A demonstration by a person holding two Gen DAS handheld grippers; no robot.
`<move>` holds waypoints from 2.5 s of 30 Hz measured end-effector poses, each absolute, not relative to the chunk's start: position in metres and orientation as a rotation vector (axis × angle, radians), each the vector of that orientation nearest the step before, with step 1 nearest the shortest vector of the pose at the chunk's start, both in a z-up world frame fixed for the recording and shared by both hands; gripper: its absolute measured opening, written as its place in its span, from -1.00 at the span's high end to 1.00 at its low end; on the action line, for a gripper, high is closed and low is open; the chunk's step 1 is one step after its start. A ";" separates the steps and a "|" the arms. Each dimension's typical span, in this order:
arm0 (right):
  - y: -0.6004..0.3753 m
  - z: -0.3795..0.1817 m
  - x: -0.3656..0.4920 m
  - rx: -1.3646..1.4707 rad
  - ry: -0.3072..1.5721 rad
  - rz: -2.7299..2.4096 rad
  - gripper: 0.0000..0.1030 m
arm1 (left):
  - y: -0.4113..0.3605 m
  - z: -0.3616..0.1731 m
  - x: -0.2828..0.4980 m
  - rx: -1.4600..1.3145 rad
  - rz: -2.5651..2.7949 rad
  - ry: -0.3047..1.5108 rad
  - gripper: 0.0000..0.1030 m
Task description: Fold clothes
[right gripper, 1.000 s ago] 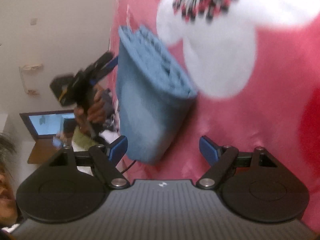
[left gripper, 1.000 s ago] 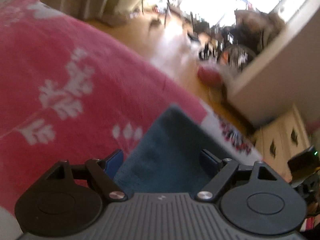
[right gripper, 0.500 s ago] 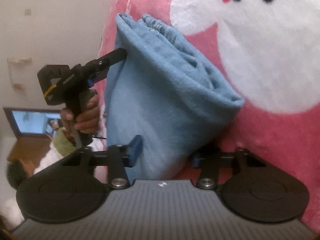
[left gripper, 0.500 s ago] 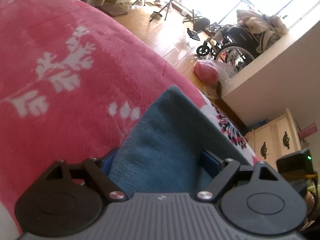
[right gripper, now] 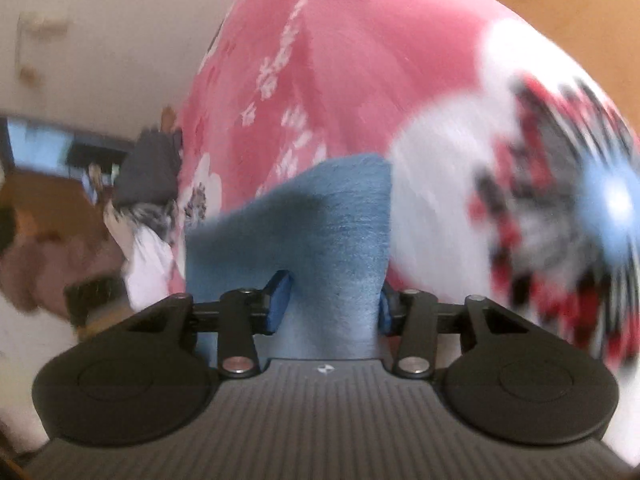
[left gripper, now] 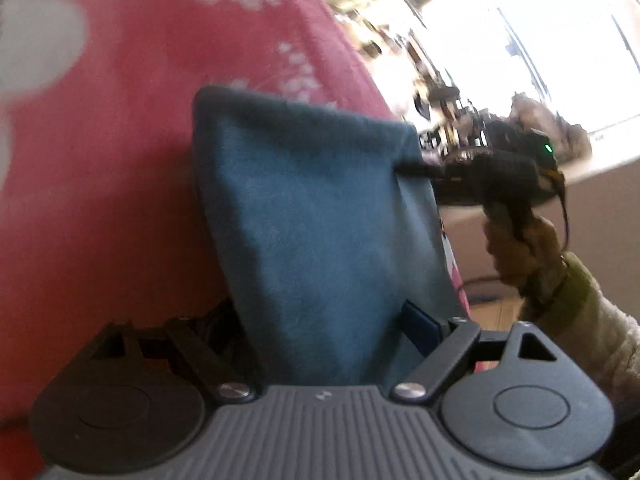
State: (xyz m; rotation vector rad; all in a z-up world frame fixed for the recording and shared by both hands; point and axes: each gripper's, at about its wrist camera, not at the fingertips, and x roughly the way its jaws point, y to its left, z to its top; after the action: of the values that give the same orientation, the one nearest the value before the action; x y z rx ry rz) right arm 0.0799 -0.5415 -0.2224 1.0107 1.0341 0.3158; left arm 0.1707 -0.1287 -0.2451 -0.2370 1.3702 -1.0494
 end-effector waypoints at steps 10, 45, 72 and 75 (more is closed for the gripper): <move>-0.562 -0.225 0.046 1.024 0.968 0.355 -0.29 | -0.098 -0.248 0.180 -0.273 -0.916 1.232 -0.60; -0.524 -0.224 0.057 1.007 0.900 0.603 0.39 | -0.145 -0.260 0.185 -0.499 -0.990 1.237 -0.35; -0.511 -0.072 0.237 0.965 0.640 0.663 0.46 | -0.138 -0.041 0.317 -0.311 -0.823 0.949 -0.28; -0.507 -0.021 0.260 0.947 0.580 0.712 0.46 | -0.137 0.023 0.324 -0.277 -0.788 0.893 -0.28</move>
State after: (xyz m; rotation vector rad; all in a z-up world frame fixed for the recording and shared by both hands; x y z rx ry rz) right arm 0.2600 -0.5067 -0.0207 0.9471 0.5796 0.7123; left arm 0.3236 -0.1369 0.0227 -0.2769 0.8926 -0.7878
